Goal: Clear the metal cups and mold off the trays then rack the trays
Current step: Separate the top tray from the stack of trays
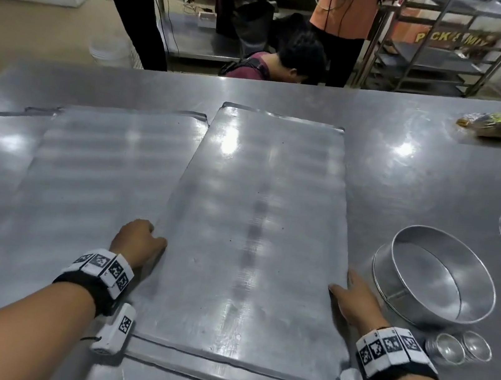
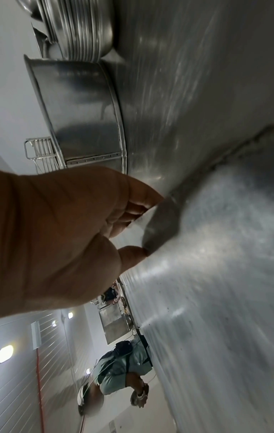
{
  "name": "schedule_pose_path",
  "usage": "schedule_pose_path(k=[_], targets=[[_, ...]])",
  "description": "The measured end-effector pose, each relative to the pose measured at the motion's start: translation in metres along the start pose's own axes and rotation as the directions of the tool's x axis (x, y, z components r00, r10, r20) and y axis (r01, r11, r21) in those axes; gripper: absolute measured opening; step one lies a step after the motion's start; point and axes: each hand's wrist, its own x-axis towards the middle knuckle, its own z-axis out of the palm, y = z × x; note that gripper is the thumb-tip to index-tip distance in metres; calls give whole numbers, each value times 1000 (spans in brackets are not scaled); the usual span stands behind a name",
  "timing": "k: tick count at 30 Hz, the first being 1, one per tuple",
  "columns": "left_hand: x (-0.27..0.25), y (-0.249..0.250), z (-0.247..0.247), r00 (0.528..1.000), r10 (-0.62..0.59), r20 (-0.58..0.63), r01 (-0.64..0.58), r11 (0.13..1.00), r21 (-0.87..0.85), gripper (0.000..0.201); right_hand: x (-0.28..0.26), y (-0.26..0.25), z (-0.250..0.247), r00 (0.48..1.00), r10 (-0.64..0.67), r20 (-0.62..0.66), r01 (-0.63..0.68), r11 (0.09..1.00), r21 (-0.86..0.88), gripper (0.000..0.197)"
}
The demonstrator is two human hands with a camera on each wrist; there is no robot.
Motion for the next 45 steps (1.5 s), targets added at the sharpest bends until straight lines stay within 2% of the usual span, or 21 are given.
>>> schedule_pose_path(k=[6, 8, 12, 15, 16, 18, 20, 21, 23, 25, 26, 28, 30, 32, 34, 38, 40, 42, 44, 45], targets=[[-8, -7, -11, 996, 41, 78, -31, 991, -130, 29, -4, -1, 0, 998, 10, 54, -11, 1000, 19, 50], [-8, -4, -12, 993, 38, 110, -27, 995, -101, 34, -10, -3, -4, 997, -1, 74, -3, 998, 57, 47], [-16, -3, -11, 993, -14, 115, 11, 1000, 22, 30, -27, 6, -1, 994, 8, 111, -20, 995, 102, 41], [-29, -15, -9, 994, -38, 101, 33, 998, 47, 39, -31, 46, 9, 989, -10, 148, -2, 997, 79, 68], [-36, -20, -9, 994, -39, 98, 34, 998, 55, 41, -27, 64, 14, 986, -15, 166, 3, 998, 70, 70], [-51, -28, -12, 997, -12, 82, 6, 998, 63, 38, -46, 69, 14, 983, 12, 181, -24, 998, 60, 67], [-71, -32, -12, 996, 55, 64, -60, 994, 86, 31, -77, 50, 12, 993, 18, 120, -17, 1000, -8, 66], [-80, -35, -11, 993, 112, 47, -117, 986, 122, 44, -92, 39, 11, 998, 6, 67, 0, 996, -88, 65], [-98, -35, -6, 949, 305, 81, -315, 923, 221, 61, -119, 17, 11, 994, -95, -45, 78, 952, -296, 65], [-116, -30, -2, 844, 459, 276, -522, 821, 230, 61, -146, -9, 13, 951, -307, -41, 266, 879, -396, 65], [-124, -28, 2, 785, 490, 381, -591, 775, 222, 62, -156, -19, 16, 915, -402, 22, 376, 835, -401, 65], [-139, -24, 11, 692, 502, 518, -681, 693, 237, 58, -169, -29, 27, 855, -451, 254, 518, 761, -390, 67], [-150, -24, 20, 652, 535, 537, -728, 640, 246, 46, -179, -35, 41, 796, -410, 445, 587, 703, -402, 66], [-153, -28, 24, 653, 575, 494, -733, 644, 220, 39, -182, -37, 51, 771, -439, 461, 621, 679, -393, 51], [-154, -31, 24, 667, 591, 453, -719, 669, 186, 36, -180, -35, 54, 779, -457, 430, 614, 697, -370, 39], [-161, -36, 28, 715, 573, 401, -671, 722, 166, 29, -180, -36, 53, 781, -453, 431, 608, 711, -353, 28], [-165, -39, 31, 735, 564, 376, -649, 745, 152, 30, -182, -36, 54, 782, -448, 434, 606, 709, -361, 26], [-166, -39, 30, 740, 564, 368, -641, 756, 130, 32, -181, -32, 53, 783, -458, 422, 605, 718, -344, 33], [-161, -42, 27, 775, 563, 287, -607, 789, 92, 40, -174, -25, 49, 810, -498, 310, 583, 744, -326, 44], [-157, -45, 24, 808, 558, 191, -579, 812, 76, 46, -170, -20, 45, 847, -498, 186, 531, 787, -314, 46]])
